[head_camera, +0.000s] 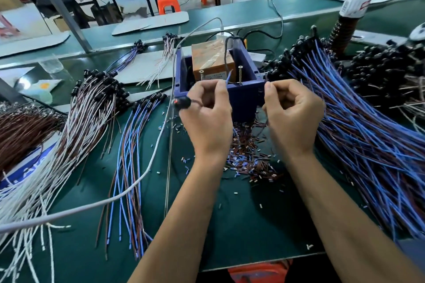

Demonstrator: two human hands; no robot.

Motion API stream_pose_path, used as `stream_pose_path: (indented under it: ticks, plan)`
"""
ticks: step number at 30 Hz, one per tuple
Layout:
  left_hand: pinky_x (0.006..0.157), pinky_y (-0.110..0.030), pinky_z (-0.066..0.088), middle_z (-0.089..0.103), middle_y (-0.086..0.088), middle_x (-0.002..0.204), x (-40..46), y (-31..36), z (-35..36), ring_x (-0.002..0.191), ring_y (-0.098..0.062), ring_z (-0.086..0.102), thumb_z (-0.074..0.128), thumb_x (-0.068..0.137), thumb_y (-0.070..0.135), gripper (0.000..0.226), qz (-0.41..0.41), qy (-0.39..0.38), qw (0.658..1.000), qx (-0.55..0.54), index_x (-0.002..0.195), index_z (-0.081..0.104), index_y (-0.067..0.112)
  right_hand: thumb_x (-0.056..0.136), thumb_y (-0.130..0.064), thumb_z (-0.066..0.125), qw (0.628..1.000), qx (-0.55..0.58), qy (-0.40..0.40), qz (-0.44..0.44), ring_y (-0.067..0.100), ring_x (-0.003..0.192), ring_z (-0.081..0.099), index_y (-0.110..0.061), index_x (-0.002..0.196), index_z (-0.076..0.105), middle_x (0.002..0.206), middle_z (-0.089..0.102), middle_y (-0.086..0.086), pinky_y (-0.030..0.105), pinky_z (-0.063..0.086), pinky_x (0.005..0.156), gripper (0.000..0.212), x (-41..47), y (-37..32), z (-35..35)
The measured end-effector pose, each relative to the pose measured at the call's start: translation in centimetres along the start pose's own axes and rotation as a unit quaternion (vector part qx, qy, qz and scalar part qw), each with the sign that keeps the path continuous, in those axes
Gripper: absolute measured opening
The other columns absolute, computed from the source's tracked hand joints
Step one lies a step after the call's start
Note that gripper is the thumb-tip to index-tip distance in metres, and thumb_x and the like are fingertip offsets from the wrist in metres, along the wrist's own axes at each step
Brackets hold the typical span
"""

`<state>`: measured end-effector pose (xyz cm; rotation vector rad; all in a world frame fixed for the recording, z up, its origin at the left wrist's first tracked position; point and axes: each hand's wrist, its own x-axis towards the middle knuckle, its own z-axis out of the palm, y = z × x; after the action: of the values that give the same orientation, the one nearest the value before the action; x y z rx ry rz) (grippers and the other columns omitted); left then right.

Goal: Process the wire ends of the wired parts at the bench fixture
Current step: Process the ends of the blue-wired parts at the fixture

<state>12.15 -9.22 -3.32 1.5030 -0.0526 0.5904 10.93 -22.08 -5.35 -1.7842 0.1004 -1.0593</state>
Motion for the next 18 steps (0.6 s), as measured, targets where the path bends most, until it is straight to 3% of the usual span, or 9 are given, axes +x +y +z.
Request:
stream_pose_path:
  ticks: [3, 6, 9, 11, 12, 14, 16, 18]
  plan:
    - [0.055, -0.017, 0.043, 0.064, 0.008, 0.054, 0.0, 2.4, 3.8, 0.050, -0.002, 0.055, 0.069, 0.094, 0.015, 0.019, -0.069, -0.141, 0.986, 0.053, 0.075, 0.072, 0.015, 0.096, -0.034, 0.067, 0.998, -0.027, 0.021, 0.055, 0.012, 0.053, 0.067, -0.022, 0.081, 0.075, 0.064, 0.071, -0.006, 0.032, 0.055, 0.054, 0.021, 1.8, 0.3, -3.4]
    - [0.064, -0.023, 0.048, 0.062, 0.015, 0.058, -0.1, 5.3, 7.9, 0.056, 0.002, 0.056, 0.070, 0.094, 0.022, 0.012, -0.104, -0.213, 0.969, 0.069, 0.082, 0.071, 0.023, 0.088, -0.039, 0.068, 0.988, -0.079, 0.077, 0.106, 0.015, 0.055, 0.069, -0.025, 0.077, 0.075, 0.065, 0.073, -0.006, 0.037, 0.059, 0.055, 0.019, 4.2, 0.4, -8.6]
    - [0.052, -0.024, 0.037, 0.051, 0.014, 0.057, -0.5, 7.6, 11.9, 0.050, -0.006, 0.045, 0.068, 0.096, 0.024, 0.012, -0.155, -0.264, 0.952, 0.003, 0.085, 0.065, 0.020, 0.083, -0.044, 0.060, 0.963, -0.198, 0.130, 0.128, 0.021, 0.078, 0.073, -0.025, 0.096, 0.077, 0.086, 0.075, -0.001, 0.047, 0.061, 0.079, 0.029, 6.7, 0.3, -14.0]
    - [0.043, -0.022, 0.028, 0.047, 0.007, 0.060, -0.8, 8.4, 14.3, 0.042, -0.006, 0.034, 0.061, 0.100, 0.023, 0.016, -0.240, -0.279, 0.926, -0.090, 0.088, 0.064, 0.013, 0.087, -0.046, 0.052, 0.945, -0.272, 0.153, 0.103, 0.031, 0.102, 0.068, -0.021, 0.115, 0.072, 0.110, 0.072, 0.010, 0.048, 0.053, 0.098, 0.043, 7.7, -0.2, -16.0]
    - [0.038, -0.020, 0.025, 0.045, 0.005, 0.059, -1.2, 8.6, 15.5, 0.037, -0.005, 0.030, 0.056, 0.103, 0.022, 0.020, -0.289, -0.276, 0.906, -0.138, 0.088, 0.063, 0.011, 0.092, -0.044, 0.050, 0.940, -0.307, 0.136, 0.060, 0.035, 0.111, 0.062, -0.018, 0.121, 0.068, 0.119, 0.068, 0.014, 0.046, 0.047, 0.104, 0.043, 7.8, -0.8, -16.4]
    - [0.032, -0.016, 0.021, 0.039, 0.006, 0.051, -2.1, 8.6, 17.4, 0.031, -0.003, 0.025, 0.049, 0.107, 0.018, 0.029, -0.365, -0.253, 0.865, -0.232, 0.080, 0.059, 0.011, 0.102, -0.037, 0.047, 0.939, -0.339, 0.039, -0.035, 0.037, 0.112, 0.059, -0.011, 0.121, 0.068, 0.117, 0.068, 0.017, 0.041, 0.041, 0.098, 0.038, 7.2, -1.7, -16.1]
    - [0.031, -0.016, 0.022, 0.036, 0.007, 0.046, -2.9, 8.0, 18.8, 0.030, -0.003, 0.025, 0.046, 0.109, 0.016, 0.033, -0.394, -0.226, 0.835, -0.310, 0.077, 0.055, 0.011, 0.109, -0.034, 0.047, 0.952, -0.292, -0.075, -0.048, 0.029, 0.098, 0.067, -0.014, 0.119, 0.071, 0.103, 0.075, 0.010, 0.036, 0.045, 0.083, 0.034, 6.3, -2.5, -15.5]
    - [0.033, -0.014, 0.027, 0.039, 0.004, 0.052, -3.0, 7.9, 19.7, 0.035, -0.004, 0.030, 0.045, 0.110, 0.016, 0.032, -0.410, -0.203, 0.804, -0.379, 0.080, 0.055, 0.010, 0.109, -0.031, 0.052, 0.963, -0.244, -0.111, -0.025, 0.010, 0.074, 0.069, -0.018, 0.120, 0.071, 0.087, 0.076, 0.001, 0.029, 0.051, 0.077, 0.026, 6.0, -2.5, -16.0]
